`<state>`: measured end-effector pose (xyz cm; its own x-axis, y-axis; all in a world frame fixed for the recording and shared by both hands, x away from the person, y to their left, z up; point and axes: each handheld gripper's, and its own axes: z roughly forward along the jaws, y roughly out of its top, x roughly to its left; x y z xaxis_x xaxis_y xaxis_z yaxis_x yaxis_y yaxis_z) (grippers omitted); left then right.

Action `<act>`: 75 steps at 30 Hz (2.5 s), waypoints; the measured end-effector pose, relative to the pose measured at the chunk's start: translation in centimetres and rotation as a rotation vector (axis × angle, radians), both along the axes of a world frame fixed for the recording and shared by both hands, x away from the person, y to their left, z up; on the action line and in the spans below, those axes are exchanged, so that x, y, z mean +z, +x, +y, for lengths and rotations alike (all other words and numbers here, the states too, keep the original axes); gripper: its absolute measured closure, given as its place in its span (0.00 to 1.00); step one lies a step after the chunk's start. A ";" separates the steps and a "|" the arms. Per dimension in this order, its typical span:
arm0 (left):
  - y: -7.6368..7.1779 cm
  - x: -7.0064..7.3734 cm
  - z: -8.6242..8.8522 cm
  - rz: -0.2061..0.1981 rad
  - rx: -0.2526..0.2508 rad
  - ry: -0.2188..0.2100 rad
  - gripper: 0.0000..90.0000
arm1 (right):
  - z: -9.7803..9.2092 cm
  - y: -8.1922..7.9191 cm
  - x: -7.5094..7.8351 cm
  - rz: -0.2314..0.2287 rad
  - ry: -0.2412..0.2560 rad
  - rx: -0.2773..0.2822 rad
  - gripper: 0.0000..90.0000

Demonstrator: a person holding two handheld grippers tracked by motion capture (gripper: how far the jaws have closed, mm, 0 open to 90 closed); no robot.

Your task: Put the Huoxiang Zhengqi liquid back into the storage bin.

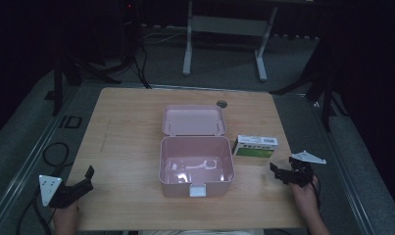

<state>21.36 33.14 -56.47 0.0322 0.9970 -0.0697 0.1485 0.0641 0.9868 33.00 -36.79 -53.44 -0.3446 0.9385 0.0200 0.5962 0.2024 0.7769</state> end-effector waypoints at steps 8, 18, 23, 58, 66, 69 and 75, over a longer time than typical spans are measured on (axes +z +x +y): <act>0.0 0.0 0.0 0.001 0.000 -0.001 0.00 | -0.8 1.1 1.6 0.220 -0.050 0.044 0.14; 0.0 0.0 0.0 0.000 -0.001 -0.001 0.00 | -0.9 1.0 1.6 0.461 -0.222 0.182 0.14; 0.0 0.0 0.0 0.002 -0.001 0.001 0.00 | -0.5 0.7 1.5 0.573 -0.325 0.337 0.13; 0.0 0.0 0.1 0.004 -0.010 -0.001 0.00 | 9.2 -0.8 3.3 0.727 -0.806 1.038 0.14; 0.0 0.0 0.1 0.002 -0.012 -0.004 0.00 | 11.8 -0.2 3.8 0.727 -0.826 1.087 0.16; 0.0 0.0 0.1 0.003 -0.014 -0.003 0.00 | 12.3 -0.1 3.8 0.737 -0.839 1.096 0.18; 0.0 0.0 0.1 0.002 -0.015 -0.003 0.00 | 12.8 0.2 3.7 0.716 -0.850 1.131 0.18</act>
<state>21.39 33.22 -56.46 0.0471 0.9963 -0.0725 0.1519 0.0646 0.9863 33.21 -23.99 -49.77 -0.9940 0.0362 0.1033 0.0201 0.9881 -0.1527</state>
